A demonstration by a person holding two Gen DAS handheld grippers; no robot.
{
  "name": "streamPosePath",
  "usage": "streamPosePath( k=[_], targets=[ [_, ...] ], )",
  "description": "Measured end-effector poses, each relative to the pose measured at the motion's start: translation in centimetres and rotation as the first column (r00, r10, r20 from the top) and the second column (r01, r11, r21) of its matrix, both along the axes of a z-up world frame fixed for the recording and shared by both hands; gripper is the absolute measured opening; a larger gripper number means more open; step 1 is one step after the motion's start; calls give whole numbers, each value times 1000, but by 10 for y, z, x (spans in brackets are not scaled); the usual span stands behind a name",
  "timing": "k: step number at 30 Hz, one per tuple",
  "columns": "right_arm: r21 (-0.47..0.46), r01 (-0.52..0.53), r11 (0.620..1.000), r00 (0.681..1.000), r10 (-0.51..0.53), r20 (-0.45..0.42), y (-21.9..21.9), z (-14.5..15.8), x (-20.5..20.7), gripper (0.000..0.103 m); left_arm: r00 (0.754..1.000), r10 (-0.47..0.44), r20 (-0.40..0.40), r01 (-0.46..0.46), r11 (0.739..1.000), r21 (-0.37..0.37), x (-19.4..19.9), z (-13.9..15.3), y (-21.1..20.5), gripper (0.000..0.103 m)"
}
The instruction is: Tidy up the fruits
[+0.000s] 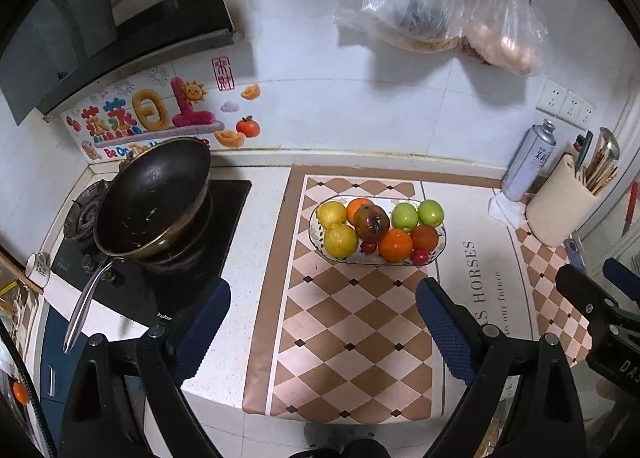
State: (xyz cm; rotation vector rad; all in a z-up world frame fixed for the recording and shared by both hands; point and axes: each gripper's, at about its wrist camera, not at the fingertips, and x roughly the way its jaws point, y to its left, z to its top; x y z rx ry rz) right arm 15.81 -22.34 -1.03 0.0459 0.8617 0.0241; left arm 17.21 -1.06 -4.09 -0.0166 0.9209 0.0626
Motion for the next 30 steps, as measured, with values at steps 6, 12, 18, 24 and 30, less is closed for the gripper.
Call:
streamPosePath(
  k=[6,12,18,24,30],
  targets=[
    [-6,6,1000,1000,-6,-31,-5,-15,17,101,1000,11,-21,-11,1000,11,17,-11,-2,95],
    [-11,9,1000,999,-10,-48,-7,-24,25,101,999,10,-35,-10,1000,12,24,-18,-5,95],
    [-23,10,1000,999,-11,-48,-9,-27,27,101,999,11,-34,-10,1000,11,25,-20,-7,95],
    [-39,2,999,998,-4,-55,-9,-30,28,101,1000,14,-19,-14,1000,7,24,-20,-8,102],
    [-49,-5,999,998,2,-62,-9,-33,27,101,1000,16,-20,-16,1000,11,20,-24,-9,102]
  ],
)
